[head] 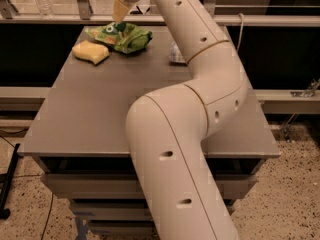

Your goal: Move green rice chip bag near sponge

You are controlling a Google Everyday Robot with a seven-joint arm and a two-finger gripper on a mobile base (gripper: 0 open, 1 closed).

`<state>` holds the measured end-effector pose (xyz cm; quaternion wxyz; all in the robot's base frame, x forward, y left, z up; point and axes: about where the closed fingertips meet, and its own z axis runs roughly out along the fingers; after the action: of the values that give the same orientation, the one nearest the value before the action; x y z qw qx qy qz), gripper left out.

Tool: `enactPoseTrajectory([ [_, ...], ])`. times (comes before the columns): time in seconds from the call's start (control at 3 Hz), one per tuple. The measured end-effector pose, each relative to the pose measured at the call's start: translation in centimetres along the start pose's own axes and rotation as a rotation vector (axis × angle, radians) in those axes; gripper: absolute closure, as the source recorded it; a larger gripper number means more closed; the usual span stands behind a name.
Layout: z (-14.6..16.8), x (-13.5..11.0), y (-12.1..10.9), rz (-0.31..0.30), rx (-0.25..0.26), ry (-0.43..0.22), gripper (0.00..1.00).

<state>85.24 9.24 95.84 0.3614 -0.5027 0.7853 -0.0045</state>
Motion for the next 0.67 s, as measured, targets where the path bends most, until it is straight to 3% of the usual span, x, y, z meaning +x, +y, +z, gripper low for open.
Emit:
enactPoseTrajectory([
  [0.33,0.01,0.25,-0.05,0.009,-0.002,0.004,0.0],
  [0.67,-0.29,0.39,-0.38,0.019,-0.006,-0.016,0.0],
])
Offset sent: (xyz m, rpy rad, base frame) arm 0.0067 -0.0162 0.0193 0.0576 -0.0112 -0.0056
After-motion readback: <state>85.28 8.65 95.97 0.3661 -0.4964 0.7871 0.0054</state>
